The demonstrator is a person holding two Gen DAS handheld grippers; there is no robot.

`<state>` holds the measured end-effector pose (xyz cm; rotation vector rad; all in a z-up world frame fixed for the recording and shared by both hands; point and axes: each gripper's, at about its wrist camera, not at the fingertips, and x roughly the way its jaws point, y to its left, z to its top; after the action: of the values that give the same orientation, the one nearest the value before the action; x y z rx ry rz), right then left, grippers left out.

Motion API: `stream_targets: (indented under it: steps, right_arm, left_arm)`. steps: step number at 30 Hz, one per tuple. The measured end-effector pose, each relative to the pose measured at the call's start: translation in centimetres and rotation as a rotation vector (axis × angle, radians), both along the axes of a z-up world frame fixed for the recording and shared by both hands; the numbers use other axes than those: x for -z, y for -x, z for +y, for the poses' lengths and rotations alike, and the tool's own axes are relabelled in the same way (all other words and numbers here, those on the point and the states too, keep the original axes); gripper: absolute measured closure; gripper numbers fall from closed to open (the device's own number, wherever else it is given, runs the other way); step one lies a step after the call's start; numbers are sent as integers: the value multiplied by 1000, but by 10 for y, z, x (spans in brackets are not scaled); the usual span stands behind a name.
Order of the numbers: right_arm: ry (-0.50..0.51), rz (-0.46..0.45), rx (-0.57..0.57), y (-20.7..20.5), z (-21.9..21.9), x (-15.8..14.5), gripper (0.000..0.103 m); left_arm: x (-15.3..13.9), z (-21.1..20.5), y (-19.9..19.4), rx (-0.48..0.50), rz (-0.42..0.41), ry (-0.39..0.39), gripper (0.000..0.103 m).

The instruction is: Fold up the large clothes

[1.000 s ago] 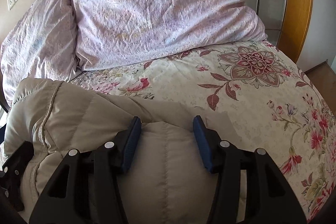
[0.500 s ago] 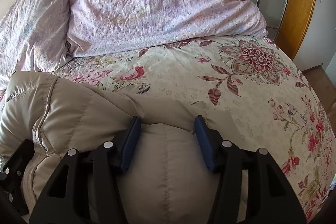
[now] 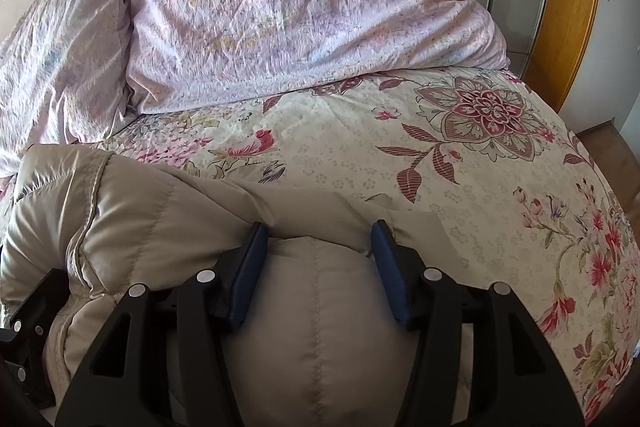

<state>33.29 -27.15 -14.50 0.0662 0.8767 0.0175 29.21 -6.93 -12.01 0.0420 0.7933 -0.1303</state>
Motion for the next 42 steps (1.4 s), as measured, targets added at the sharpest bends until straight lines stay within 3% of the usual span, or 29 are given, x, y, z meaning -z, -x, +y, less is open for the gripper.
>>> stream_targets:
  steps: [12,18,21,24,25,26,27,31,37,42]
  right_arm:
    - [-9,1,1,-2,0,1,46]
    - [-20,3,1,-5,-1,1,46]
    - [-98,1,-10,-2,-11,-2,43]
    - [-160,34,-42,5,-21,-12,34]
    - [-183,33,-73,11,-23,-19,22]
    - [-201,27,-99,18,-27,-26,3]
    - [-206,18,-110,26,-32,-33,1]
    - [-286,9,-129,51,-64,-49,1]
    - [-510,177,-103,55,-109,-28,1]
    - [-609,283,-100,53,-121,-5,1]
  left_arm:
    - [2,1,-3,-2,6,20,2]
    - [-1,-1,-2,-17,-11,-6,2]
    - [-8,10,6,-34,-8,39,2]
    - [-19,32,24,-56,36,147,2]
    - [-23,41,32,-45,47,189,2]
    - [-26,49,40,-38,52,212,2]
    - [-29,55,46,-34,52,220,2]
    - [-36,75,66,-26,66,232,2]
    - [-35,72,77,10,88,208,2]
    - [-33,68,76,15,99,208,2]
